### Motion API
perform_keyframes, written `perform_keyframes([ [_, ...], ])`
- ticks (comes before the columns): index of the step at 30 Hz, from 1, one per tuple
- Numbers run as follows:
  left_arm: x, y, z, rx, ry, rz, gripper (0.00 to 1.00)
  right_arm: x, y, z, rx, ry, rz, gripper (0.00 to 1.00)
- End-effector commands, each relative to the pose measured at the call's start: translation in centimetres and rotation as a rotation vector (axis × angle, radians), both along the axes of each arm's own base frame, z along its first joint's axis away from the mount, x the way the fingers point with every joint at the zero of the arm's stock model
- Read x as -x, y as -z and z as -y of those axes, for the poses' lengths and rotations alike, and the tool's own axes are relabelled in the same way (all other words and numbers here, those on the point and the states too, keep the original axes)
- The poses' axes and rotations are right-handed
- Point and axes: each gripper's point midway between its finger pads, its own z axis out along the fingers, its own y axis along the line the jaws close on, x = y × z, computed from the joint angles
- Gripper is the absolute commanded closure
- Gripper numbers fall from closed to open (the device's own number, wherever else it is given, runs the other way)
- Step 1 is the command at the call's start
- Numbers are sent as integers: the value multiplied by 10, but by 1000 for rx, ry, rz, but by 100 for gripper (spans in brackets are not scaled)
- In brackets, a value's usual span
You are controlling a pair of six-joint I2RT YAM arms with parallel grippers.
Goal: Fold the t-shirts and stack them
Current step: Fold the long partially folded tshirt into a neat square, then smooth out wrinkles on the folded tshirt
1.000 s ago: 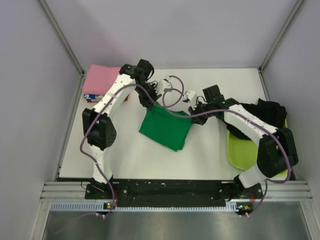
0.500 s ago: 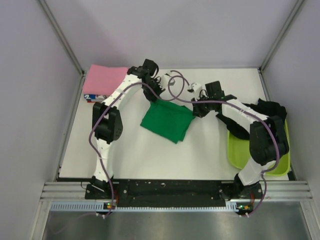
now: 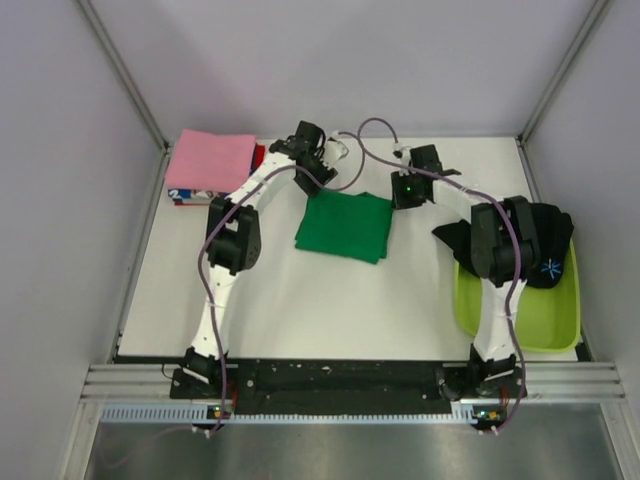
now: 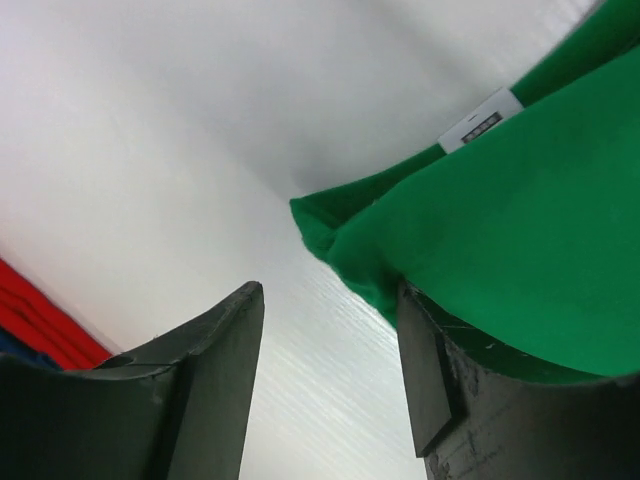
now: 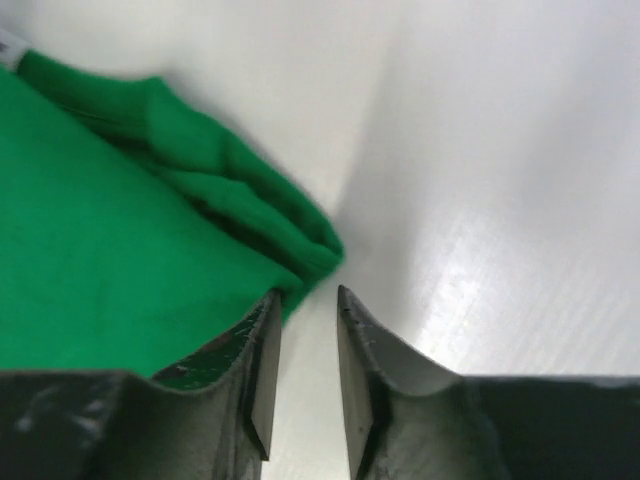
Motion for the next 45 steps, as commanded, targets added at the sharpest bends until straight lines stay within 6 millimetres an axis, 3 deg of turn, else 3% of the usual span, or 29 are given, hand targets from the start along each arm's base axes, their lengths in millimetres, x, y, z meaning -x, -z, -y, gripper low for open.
perform_keyframes([
  [1,-19,-55,-21,73,-105,113,39,-17,-44,18,-94,191,33,67],
  [4,-9,-64,-33,100,-117,113,38,-6,-70,15,-122,201,70,61],
  [7,13,-67,-32,138,-99,57,35,16,-85,2,-159,168,98,58],
  [9,29,-68,-27,183,-83,21,36,36,-83,-17,-203,114,85,58],
  [12,51,-68,-14,270,-48,-32,44,53,-72,-41,-283,70,30,60],
  [16,62,-66,7,382,5,-76,58,38,-42,-43,-289,133,-20,76],
  [18,60,-62,14,420,5,-96,62,27,-30,-46,-305,137,-49,85],
  [23,38,-30,34,471,-23,-193,60,-7,-21,-49,-362,209,-61,89],
  [27,-1,7,18,418,-214,-235,62,-20,-12,-37,-382,296,-72,90],
  [30,-20,17,6,481,-340,-256,63,-25,-5,-33,-367,314,-75,90],
  [34,-32,8,-8,498,-370,-210,63,-31,-3,-29,-357,314,-86,88],
  [37,-34,-9,-12,492,-362,-167,57,-33,-12,-31,-357,295,-77,85],
  [43,-28,-68,-25,496,-319,-54,41,-28,-53,-27,-327,231,-15,72],
  [45,-16,-74,-32,506,-326,-63,38,-20,-71,-23,-313,210,18,67],
])
